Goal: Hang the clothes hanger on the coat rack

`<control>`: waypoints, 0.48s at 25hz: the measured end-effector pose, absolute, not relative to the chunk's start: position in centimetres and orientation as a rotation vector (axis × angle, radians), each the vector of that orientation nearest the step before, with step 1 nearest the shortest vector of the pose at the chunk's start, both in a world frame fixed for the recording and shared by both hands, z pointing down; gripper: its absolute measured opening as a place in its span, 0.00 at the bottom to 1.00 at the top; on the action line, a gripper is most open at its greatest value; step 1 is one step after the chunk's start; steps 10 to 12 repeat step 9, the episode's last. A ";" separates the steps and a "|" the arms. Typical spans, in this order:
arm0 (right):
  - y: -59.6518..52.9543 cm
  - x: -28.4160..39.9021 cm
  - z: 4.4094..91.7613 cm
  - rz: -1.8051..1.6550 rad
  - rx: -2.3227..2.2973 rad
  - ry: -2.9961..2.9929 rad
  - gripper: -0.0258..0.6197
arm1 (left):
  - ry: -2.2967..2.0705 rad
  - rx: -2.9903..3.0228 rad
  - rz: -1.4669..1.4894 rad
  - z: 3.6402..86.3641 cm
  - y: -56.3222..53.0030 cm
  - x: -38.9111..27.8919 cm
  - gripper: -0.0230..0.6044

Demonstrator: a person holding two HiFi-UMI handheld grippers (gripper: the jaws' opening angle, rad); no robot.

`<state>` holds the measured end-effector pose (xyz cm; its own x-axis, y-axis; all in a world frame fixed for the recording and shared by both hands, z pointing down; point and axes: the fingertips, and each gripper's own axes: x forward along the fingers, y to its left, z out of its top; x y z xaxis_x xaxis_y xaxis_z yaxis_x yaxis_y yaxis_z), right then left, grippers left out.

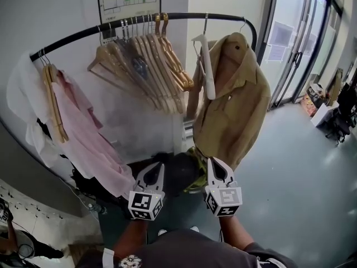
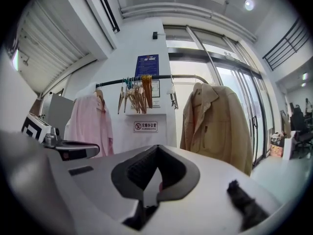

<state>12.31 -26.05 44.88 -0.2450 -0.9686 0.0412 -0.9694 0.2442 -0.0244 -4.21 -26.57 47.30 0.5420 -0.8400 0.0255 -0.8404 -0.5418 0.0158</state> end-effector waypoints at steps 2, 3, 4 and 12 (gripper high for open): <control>-26.2 12.2 44.7 0.055 1.910 -2.470 0.06 | -1.496 2.736 0.036 47.5 -26.5 -4.3 0.05; -26.2 12.2 44.7 0.047 1.904 -2.467 0.06 | -1.497 2.735 0.040 47.5 -26.5 -4.3 0.05; -26.3 12.2 44.8 0.040 1.901 -2.463 0.06 | -1.496 2.734 0.040 47.6 -26.5 -4.4 0.05; -26.5 11.9 45.2 0.023 1.897 -2.449 0.06 | -1.489 2.708 0.022 47.8 -26.8 -4.9 0.05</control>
